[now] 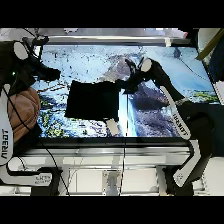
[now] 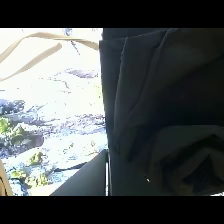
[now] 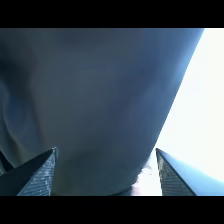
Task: Fold the clothes and pants, and hang the long-sleeved shirts on hangers.
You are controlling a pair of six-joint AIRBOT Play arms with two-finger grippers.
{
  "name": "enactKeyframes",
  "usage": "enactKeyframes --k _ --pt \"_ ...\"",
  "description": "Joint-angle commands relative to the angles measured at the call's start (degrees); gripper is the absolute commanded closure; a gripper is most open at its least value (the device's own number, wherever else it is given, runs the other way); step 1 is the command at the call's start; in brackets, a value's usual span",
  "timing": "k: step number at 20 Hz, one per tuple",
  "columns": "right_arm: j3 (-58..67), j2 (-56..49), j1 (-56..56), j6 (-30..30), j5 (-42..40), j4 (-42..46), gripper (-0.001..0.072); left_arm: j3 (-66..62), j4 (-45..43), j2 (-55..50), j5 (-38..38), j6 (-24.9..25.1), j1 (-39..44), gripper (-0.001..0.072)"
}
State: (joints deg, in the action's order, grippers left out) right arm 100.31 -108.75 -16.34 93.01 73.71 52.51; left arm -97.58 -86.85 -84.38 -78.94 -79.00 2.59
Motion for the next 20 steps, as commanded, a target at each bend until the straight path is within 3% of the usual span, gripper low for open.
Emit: enactKeyframes --k 1,5,10,18,20 --pt "-4.13 -4.92 2.38 -1.01 0.33 -15.23 0.0011 0.02 0.35 0.04 -0.07 -0.07 0.00 0.0701" --pt "-4.09 -6.84 2.38 -1.31 0.39 -14.05 0.0007 0.02 0.35 0.04 -0.87 -0.04 0.00 0.0701" --pt "-4.11 -6.84 2.43 3.04 0.57 -0.68 0.0008 0.02 0.52 0.04 -2.19 -0.07 0.00 0.0701" --pt "-4.09 -7.02 2.43 1.75 -4.52 -2.10 0.0023 0.02 1.03 0.04 -2.34 -0.09 1.05 0.0701" --pt "-4.09 -8.07 2.32 -0.35 -4.59 -5.86 0.0025 0.02 1.57 0.04 -2.34 -0.07 1.29 0.0701"
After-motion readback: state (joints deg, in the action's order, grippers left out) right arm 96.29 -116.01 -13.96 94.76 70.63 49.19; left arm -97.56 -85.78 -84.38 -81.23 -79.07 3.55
